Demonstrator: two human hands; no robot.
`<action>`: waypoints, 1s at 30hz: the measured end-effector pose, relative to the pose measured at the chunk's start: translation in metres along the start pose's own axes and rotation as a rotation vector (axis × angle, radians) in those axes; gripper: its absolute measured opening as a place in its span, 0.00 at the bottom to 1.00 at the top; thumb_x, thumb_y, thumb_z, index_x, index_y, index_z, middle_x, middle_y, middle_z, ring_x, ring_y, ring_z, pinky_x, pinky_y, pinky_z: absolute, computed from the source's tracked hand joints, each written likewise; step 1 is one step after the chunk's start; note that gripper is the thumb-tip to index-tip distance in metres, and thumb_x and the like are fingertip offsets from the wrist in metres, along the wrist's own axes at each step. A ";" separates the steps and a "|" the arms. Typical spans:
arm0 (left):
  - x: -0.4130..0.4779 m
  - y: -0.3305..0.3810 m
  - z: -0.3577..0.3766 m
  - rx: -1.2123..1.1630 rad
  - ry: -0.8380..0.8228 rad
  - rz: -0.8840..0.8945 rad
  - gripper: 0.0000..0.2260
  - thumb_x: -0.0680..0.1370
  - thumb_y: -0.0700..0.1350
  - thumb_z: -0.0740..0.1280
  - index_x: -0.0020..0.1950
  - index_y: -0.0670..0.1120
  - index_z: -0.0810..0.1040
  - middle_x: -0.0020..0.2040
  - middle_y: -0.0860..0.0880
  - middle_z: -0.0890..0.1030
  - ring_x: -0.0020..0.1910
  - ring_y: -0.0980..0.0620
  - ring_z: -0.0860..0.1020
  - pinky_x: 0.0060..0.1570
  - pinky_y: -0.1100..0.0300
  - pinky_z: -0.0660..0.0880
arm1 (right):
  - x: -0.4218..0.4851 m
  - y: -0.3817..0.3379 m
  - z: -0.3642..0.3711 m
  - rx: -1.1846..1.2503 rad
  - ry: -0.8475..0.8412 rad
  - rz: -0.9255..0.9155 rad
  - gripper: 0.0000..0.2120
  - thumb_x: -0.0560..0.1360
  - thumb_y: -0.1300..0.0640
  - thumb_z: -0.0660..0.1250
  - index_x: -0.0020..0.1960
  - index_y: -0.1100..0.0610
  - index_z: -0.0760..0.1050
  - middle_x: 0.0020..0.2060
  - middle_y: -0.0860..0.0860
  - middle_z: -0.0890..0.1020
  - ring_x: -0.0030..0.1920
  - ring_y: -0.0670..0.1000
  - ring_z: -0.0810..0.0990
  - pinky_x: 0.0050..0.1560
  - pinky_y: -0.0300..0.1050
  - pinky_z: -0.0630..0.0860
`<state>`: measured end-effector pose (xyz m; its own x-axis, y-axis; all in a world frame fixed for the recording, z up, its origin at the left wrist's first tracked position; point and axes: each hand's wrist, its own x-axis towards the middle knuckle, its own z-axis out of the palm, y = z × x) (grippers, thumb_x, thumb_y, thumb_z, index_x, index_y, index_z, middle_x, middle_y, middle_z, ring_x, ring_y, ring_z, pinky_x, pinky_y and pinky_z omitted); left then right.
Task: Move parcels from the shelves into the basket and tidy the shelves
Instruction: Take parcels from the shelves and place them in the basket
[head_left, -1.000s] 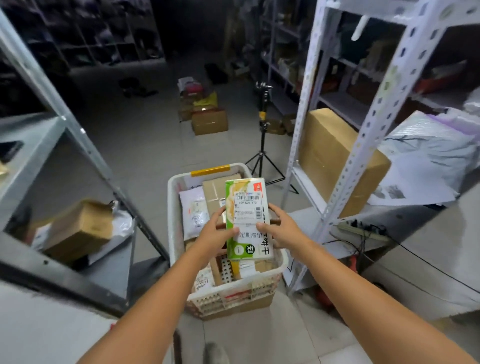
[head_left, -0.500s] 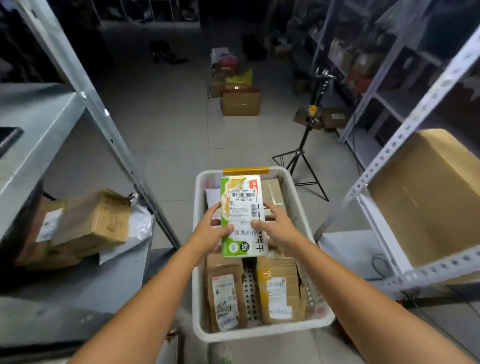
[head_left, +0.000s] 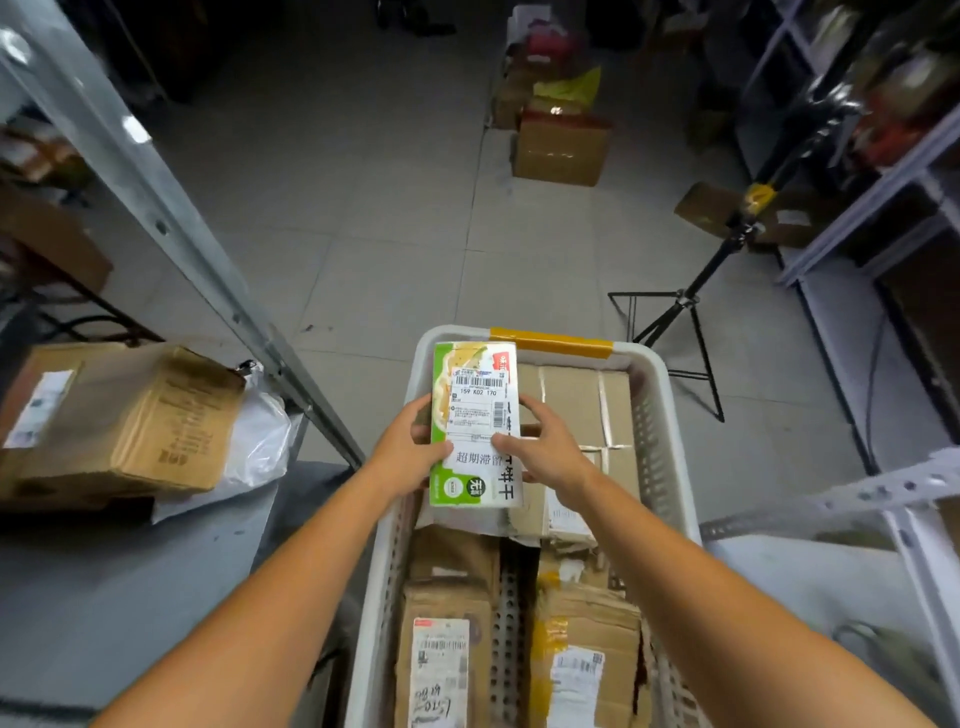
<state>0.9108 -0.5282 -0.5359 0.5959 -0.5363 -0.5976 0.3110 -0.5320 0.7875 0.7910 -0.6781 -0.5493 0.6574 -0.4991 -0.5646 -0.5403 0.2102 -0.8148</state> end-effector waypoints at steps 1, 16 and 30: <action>0.012 -0.003 0.000 0.001 0.017 -0.008 0.32 0.77 0.33 0.68 0.77 0.53 0.61 0.50 0.55 0.80 0.47 0.55 0.81 0.42 0.54 0.82 | 0.015 0.004 0.001 -0.002 -0.003 0.007 0.30 0.75 0.62 0.72 0.71 0.44 0.65 0.54 0.50 0.81 0.53 0.53 0.83 0.46 0.51 0.84; 0.102 -0.022 0.022 0.148 0.069 -0.082 0.36 0.77 0.35 0.68 0.78 0.55 0.55 0.69 0.50 0.74 0.56 0.50 0.79 0.47 0.54 0.81 | 0.114 0.040 -0.004 -0.014 -0.009 0.030 0.29 0.73 0.62 0.73 0.64 0.39 0.66 0.54 0.55 0.81 0.51 0.55 0.84 0.50 0.58 0.83; 0.102 -0.009 0.018 0.192 0.139 -0.099 0.31 0.77 0.34 0.68 0.76 0.51 0.62 0.63 0.47 0.78 0.54 0.49 0.79 0.51 0.52 0.80 | 0.108 0.031 -0.009 -0.101 -0.069 0.046 0.35 0.73 0.58 0.75 0.73 0.47 0.63 0.57 0.51 0.78 0.57 0.55 0.80 0.53 0.56 0.82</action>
<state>0.9549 -0.5899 -0.6070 0.6697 -0.3874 -0.6336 0.2342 -0.6995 0.6752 0.8404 -0.7329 -0.6343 0.6634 -0.4314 -0.6114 -0.6185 0.1438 -0.7725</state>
